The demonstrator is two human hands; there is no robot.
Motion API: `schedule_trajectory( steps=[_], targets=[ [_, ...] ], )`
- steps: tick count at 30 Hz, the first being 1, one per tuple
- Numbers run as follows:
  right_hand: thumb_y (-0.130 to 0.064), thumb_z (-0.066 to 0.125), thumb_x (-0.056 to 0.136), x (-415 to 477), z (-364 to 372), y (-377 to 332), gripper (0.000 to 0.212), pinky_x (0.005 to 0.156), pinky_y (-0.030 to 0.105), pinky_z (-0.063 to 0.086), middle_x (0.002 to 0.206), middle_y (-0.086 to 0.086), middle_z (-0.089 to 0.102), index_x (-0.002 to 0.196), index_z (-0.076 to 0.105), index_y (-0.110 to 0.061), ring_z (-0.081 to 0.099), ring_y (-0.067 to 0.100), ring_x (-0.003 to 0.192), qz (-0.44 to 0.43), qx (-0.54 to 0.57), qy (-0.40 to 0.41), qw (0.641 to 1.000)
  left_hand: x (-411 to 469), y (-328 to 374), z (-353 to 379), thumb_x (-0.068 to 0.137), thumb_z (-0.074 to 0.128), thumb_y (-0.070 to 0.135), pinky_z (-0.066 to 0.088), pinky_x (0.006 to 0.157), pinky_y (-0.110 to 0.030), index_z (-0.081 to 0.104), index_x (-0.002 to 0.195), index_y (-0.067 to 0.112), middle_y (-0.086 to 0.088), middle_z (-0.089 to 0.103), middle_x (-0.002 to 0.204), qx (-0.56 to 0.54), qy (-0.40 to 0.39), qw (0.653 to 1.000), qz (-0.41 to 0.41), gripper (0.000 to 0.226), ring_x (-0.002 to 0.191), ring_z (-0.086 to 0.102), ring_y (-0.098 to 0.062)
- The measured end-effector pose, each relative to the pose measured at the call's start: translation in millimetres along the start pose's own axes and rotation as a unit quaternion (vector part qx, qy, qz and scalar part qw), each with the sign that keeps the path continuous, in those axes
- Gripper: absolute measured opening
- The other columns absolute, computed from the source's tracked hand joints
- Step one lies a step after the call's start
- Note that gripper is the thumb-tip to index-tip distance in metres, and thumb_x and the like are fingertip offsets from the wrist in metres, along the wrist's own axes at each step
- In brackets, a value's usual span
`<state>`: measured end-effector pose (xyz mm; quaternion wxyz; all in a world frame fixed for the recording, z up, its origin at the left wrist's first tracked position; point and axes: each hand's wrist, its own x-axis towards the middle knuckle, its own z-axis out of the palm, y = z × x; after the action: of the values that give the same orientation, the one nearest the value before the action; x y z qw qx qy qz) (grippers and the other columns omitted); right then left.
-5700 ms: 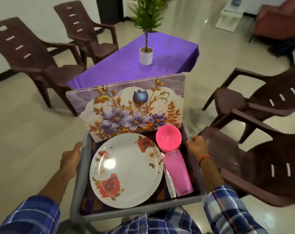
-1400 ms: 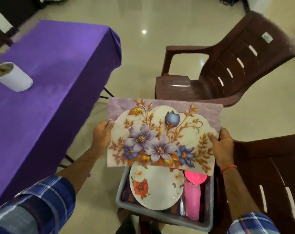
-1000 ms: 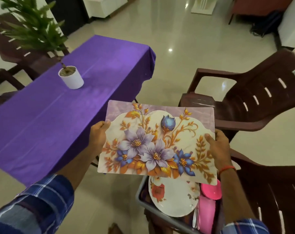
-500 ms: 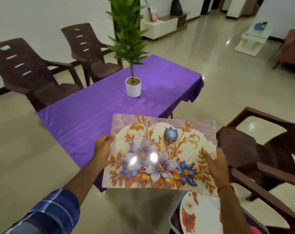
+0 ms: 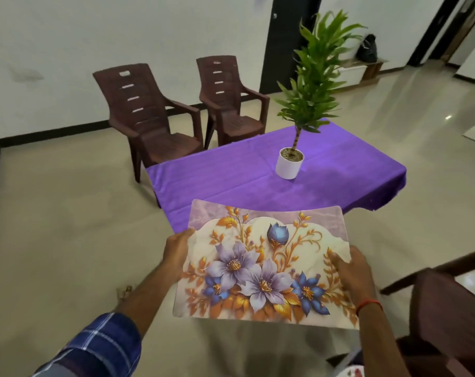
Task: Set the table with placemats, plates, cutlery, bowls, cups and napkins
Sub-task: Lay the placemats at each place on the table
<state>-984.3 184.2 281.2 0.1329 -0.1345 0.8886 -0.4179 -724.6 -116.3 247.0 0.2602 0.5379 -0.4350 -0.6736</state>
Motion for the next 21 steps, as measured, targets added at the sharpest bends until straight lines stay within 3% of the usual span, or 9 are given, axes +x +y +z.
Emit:
schedule_trajectory(
  steps=[5, 8, 13, 18, 21],
  targets=[
    [-0.038, 0.062, 0.097, 27.5, 11.3, -16.9, 0.027, 0.086, 0.043, 0.053, 0.106, 0.007, 0.067, 0.114, 0.058, -0.017, 0.065, 0.027, 0.094, -0.028, -0.028, -0.018, 0.999, 11.0, -9.7, -9.0, 0.077, 0.069, 0.03, 0.052, 0.072, -0.043, 0.072, 0.094, 0.003, -0.018, 0.067, 0.088, -0.056, 0.006, 0.997, -0.051, 0.031, 0.077, 0.065, -0.031],
    [-0.037, 0.063, 0.097, 48.0, 14.8, -23.6, 0.027, 0.086, 0.043, 0.053, 0.104, 0.007, 0.067, 0.113, 0.061, -0.015, 0.065, 0.027, 0.093, -0.044, -0.031, -0.031, 0.998, 12.3, -12.2, -8.0, 0.092, 0.059, 0.016, 0.052, 0.063, -0.034, 0.068, 0.089, 0.004, -0.016, 0.065, 0.082, -0.08, 0.021, 0.995, -0.063, 0.016, 0.067, 0.062, -0.03],
    [-0.04, 0.066, 0.093, 101.6, 31.0, -24.9, 0.031, 0.09, 0.052, 0.054, 0.105, 0.007, 0.071, 0.112, 0.067, -0.017, 0.066, 0.03, 0.097, -0.06, -0.042, -0.069, 0.995, 19.8, -16.3, -3.9, 0.097, 0.052, 0.012, 0.049, 0.057, -0.029, 0.064, 0.084, 0.003, -0.008, 0.065, 0.059, -0.117, 0.052, 0.988, -0.085, 0.019, 0.048, 0.06, -0.022],
    [-0.03, 0.072, 0.091, 170.6, 59.5, -38.5, 0.034, 0.091, 0.046, 0.052, 0.109, 0.01, 0.069, 0.118, 0.067, -0.01, 0.065, 0.031, 0.103, -0.086, -0.033, -0.126, 0.988, 42.1, -31.7, 6.6, 0.099, 0.052, 0.01, 0.05, 0.06, -0.032, 0.066, 0.093, -0.001, -0.014, 0.063, 0.074, -0.136, 0.082, 0.982, -0.097, 0.019, 0.064, 0.058, -0.027],
    [-0.035, 0.073, 0.09, 211.5, 76.2, -40.5, 0.033, 0.089, 0.047, 0.053, 0.109, 0.01, 0.07, 0.114, 0.066, -0.012, 0.065, 0.03, 0.101, -0.098, -0.053, -0.161, 0.981, 50.8, -44.5, 16.1, 0.099, 0.051, 0.007, 0.05, 0.054, -0.028, 0.068, 0.096, -0.003, -0.014, 0.061, 0.076, -0.144, 0.094, 0.979, -0.11, 0.019, 0.059, 0.058, -0.024]
  ],
)
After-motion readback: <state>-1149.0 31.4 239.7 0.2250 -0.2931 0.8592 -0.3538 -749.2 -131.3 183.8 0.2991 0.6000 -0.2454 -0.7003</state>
